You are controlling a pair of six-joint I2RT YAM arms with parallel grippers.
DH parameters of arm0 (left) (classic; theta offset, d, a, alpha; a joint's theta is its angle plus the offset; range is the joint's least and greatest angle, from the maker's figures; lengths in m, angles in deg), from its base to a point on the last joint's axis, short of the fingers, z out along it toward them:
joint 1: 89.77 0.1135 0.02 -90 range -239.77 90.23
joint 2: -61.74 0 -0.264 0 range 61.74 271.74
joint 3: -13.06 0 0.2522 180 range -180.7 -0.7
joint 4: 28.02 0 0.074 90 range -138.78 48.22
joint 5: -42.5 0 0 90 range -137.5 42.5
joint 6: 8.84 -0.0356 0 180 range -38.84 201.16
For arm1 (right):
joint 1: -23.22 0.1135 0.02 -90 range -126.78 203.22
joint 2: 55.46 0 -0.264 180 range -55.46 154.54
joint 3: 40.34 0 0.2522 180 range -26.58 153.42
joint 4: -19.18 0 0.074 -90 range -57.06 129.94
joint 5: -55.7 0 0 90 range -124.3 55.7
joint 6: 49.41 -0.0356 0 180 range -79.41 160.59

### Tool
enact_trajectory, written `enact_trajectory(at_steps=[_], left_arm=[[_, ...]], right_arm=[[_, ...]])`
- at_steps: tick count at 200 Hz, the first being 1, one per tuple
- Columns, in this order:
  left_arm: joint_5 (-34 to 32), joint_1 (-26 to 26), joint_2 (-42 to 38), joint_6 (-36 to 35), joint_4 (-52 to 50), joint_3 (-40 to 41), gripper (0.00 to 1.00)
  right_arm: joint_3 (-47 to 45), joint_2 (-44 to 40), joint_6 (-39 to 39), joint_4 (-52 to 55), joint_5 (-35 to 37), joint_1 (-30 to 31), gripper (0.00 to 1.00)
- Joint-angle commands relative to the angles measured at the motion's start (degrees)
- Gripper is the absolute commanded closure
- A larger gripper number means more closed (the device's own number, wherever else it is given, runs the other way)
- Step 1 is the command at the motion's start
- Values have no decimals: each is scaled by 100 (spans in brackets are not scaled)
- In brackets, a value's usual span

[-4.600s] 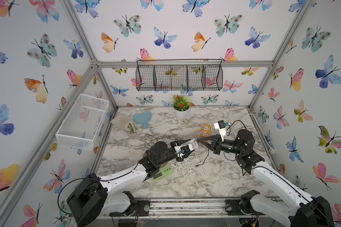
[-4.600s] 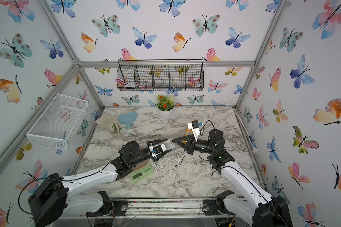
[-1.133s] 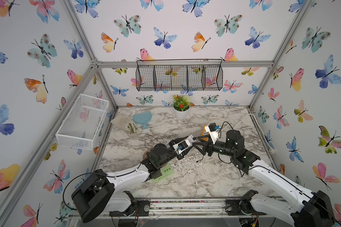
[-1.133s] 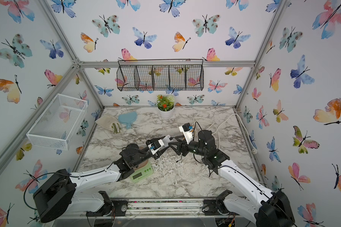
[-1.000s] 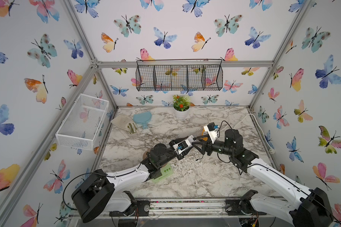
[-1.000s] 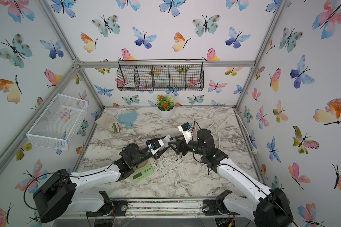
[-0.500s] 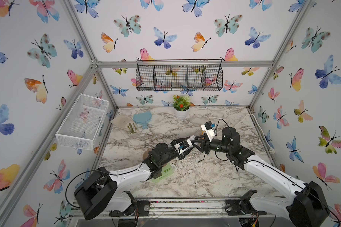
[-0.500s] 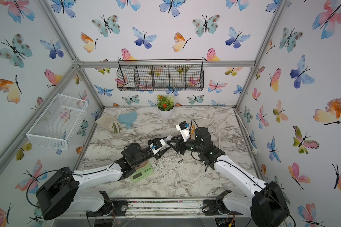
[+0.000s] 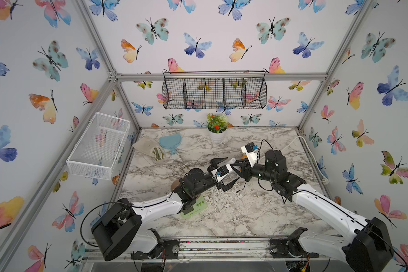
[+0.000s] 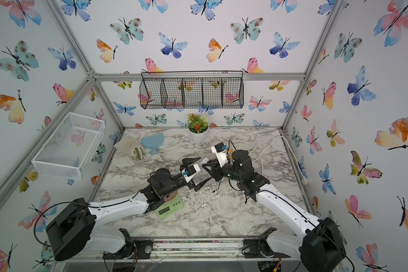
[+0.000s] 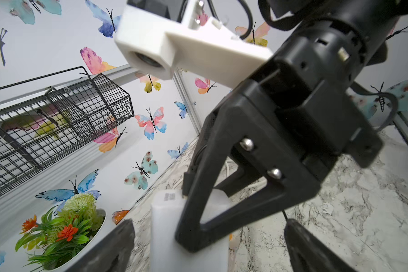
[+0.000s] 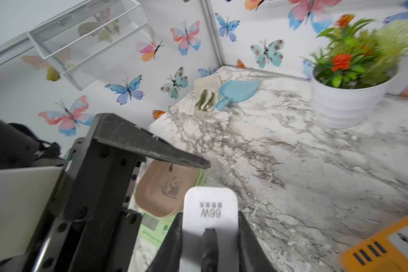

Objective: Charge the electronic scale
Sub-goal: Insert the charging cable into the plug, then adjust the socket at the center of the board.

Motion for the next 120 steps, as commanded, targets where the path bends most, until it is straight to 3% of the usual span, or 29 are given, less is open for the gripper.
enact_trajectory(at_steps=[1,18,40,79,120], left_arm=[[-604,17,121,405,-167,-289,2],[-817,42,305,823,-272,-443,2],[-1071,37,669,1407,-504,-761,2],[-1747,-50,1558,2400,-696,-1296,1],[-2397,-376,2937,3440,-1840,-2667,1]], right_arm=[[393,-113,475,546,1581,-65,98],[523,-96,532,708,2244,-211,98],[600,-95,508,764,2482,-608,98],[593,34,132,758,2188,-1601,98],[648,275,-275,673,1717,-2230,98]])
